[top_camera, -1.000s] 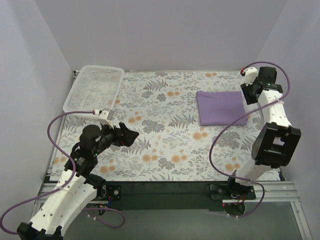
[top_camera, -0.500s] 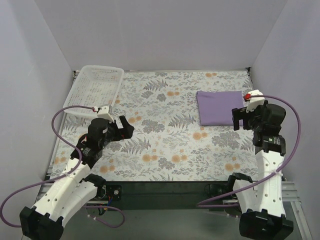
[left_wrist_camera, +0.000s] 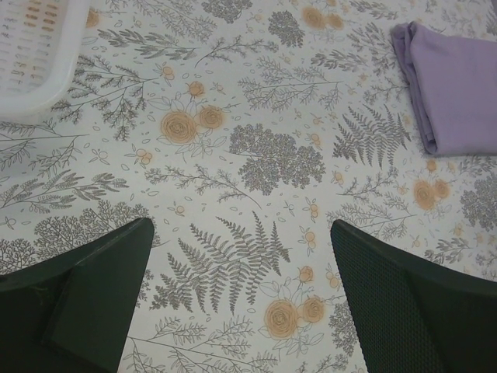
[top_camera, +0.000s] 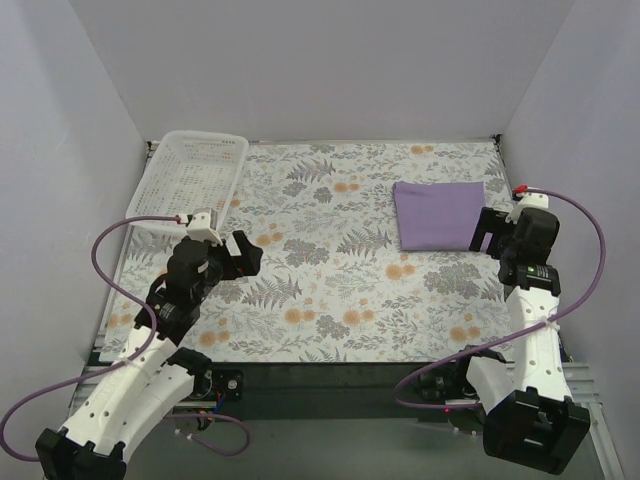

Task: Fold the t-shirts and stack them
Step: Reset both grippers

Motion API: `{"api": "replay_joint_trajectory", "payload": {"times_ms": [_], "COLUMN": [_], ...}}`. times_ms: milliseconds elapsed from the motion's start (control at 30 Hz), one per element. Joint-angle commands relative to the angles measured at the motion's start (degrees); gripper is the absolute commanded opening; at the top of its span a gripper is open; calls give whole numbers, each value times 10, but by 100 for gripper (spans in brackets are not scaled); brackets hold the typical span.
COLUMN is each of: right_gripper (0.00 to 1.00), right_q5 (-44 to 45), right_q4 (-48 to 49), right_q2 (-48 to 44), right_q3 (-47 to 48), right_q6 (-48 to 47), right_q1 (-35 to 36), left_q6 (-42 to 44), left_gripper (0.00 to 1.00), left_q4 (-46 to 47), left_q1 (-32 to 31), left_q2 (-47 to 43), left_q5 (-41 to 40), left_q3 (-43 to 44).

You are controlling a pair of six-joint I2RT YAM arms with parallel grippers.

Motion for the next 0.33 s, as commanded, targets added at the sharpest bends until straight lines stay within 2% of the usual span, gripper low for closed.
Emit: {"api": "replay_joint_trajectory", "payload": {"times_ms": [0, 300], "right_gripper": [98, 98], "right_q5": [36, 36], "right_q4": [50, 72], "right_q2": [-6, -5], "right_q3": [-4, -10], "right_q6": [8, -45], "right_q1": [-3, -3], "left_q6": [11, 12], "left_gripper": [98, 98], "left_q4": [4, 4], "left_q1": [3, 3], "left_q2": [13, 14], "left_q5": [-2, 4], "left_q3": [3, 1]}}
